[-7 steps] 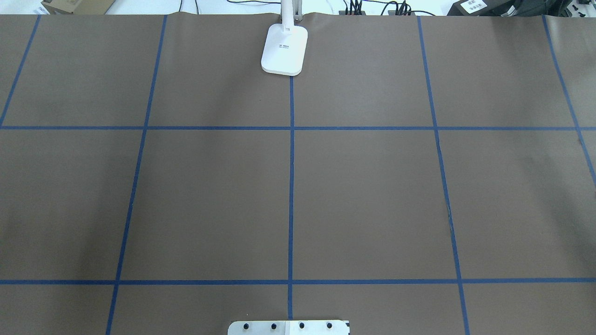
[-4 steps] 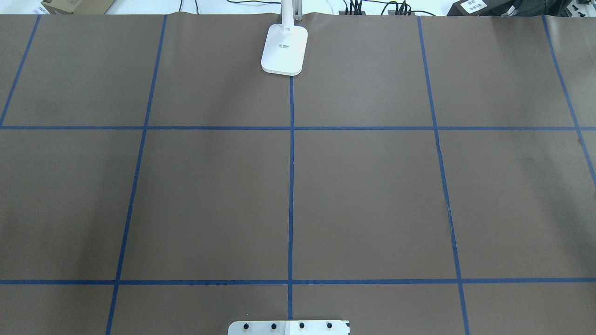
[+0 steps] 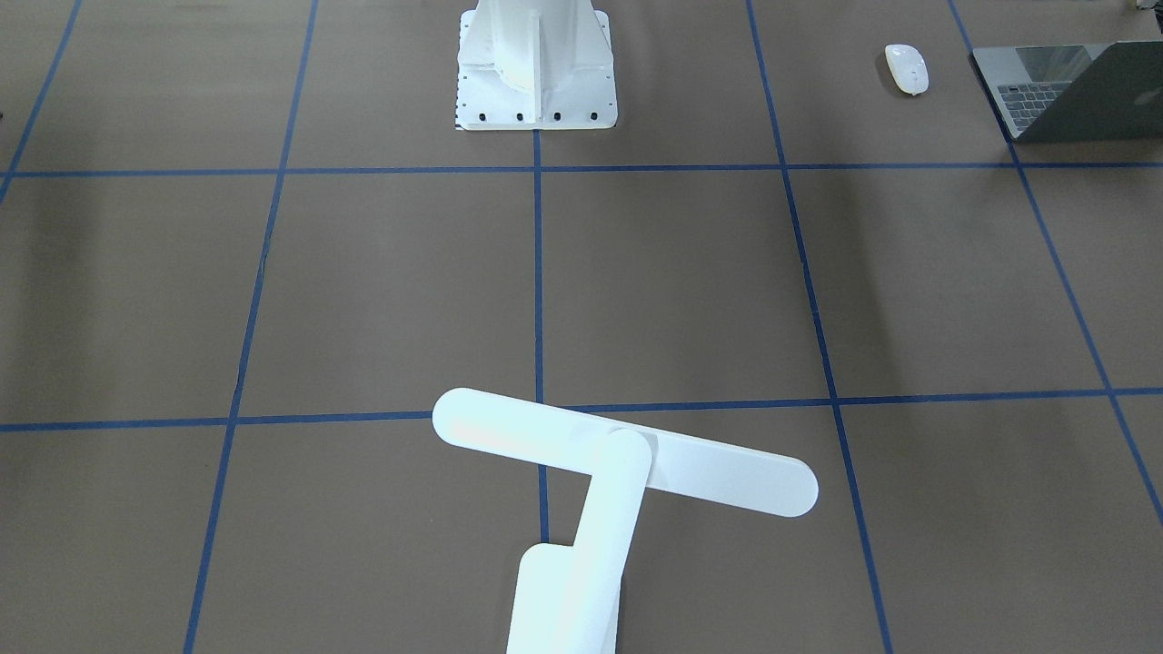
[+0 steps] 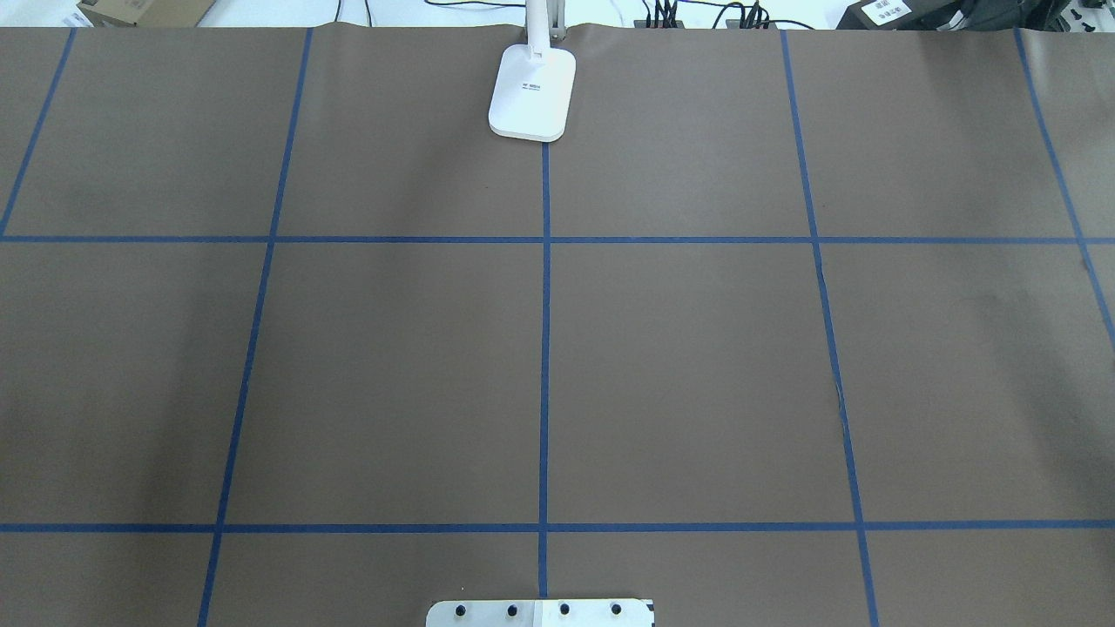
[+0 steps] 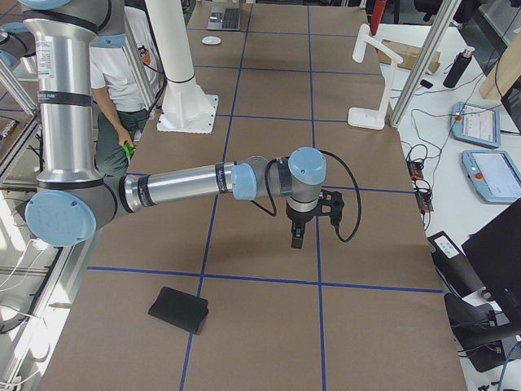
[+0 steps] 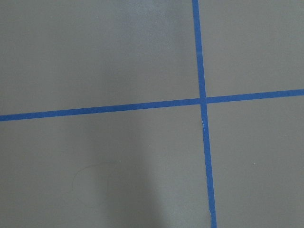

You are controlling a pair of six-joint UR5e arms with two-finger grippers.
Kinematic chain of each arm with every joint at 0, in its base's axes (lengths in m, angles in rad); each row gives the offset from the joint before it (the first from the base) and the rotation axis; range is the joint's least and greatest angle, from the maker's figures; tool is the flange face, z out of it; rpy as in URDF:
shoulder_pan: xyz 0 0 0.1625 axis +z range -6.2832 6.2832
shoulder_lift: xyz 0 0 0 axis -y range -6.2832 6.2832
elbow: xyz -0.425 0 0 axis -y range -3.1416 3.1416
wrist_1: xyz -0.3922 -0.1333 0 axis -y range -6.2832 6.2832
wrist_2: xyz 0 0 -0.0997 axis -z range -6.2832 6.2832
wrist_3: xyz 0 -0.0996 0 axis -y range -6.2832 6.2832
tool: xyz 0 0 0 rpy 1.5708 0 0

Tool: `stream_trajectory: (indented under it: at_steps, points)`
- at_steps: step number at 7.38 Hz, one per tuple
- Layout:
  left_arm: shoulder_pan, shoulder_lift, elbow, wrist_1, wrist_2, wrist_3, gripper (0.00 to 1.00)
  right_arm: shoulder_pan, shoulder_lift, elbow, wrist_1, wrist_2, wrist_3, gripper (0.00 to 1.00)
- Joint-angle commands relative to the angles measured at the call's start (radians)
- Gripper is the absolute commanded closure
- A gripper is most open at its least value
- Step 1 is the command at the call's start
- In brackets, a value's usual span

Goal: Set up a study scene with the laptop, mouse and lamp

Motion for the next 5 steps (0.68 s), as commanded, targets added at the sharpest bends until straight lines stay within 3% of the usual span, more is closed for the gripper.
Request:
stream_trajectory:
  at_steps: [1, 5]
  points:
    - [-0.004, 0.022, -0.008, -0.012, -0.003, 0.001, 0.00, 0.000, -0.008, -0.006, 0.001, -0.005, 0.004, 0.01]
    - [-0.004, 0.029, 0.004, -0.008, 0.011, -0.056, 0.00, -0.002, -0.031, -0.047, 0.112, -0.029, 0.004, 0.01]
